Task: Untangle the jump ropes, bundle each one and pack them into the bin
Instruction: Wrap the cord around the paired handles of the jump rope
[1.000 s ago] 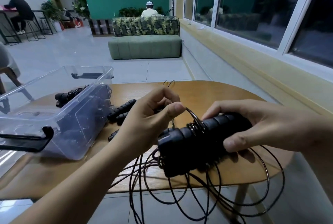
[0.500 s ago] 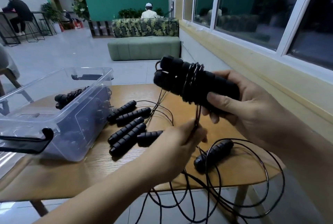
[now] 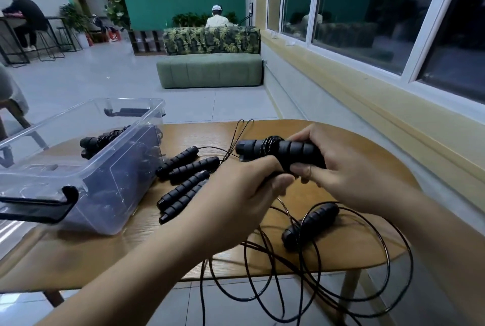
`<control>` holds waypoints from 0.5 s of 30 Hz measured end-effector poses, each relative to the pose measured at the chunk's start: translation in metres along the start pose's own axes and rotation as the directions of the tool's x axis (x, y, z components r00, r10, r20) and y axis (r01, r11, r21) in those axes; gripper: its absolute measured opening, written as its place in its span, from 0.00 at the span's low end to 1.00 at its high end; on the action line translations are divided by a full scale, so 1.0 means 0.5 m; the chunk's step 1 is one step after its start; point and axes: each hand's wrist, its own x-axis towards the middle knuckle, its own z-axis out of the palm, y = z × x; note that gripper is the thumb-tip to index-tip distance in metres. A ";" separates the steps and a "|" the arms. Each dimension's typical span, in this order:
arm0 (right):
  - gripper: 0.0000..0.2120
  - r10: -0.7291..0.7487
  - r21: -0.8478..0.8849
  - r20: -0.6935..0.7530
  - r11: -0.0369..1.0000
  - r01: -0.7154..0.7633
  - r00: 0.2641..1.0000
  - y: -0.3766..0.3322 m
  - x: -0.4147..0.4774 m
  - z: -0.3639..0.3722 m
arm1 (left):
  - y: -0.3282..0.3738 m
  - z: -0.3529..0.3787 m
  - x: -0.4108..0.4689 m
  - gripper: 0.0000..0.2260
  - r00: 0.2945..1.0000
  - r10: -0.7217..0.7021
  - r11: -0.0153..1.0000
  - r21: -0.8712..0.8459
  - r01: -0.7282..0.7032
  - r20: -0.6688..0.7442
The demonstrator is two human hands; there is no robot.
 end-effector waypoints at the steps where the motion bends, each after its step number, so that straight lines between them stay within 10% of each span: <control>1: 0.14 0.000 0.010 0.064 1.000 -0.001 0.998 0.001 -0.001 0.000 | -0.003 -0.006 0.000 0.08 0.998 0.004 1.000 -0.009 -0.004 -0.056; 10: 0.14 0.003 0.312 0.533 0.929 -0.199 0.846 -0.046 -0.039 -0.029 | -0.070 -0.045 0.016 0.13 0.976 -0.113 0.929 -0.368 0.036 -0.189; 15: 0.19 -0.158 0.548 0.500 0.819 -0.170 0.851 -0.050 -0.046 -0.037 | -0.107 -0.032 0.022 0.13 0.992 -0.083 0.849 -0.529 0.022 -0.091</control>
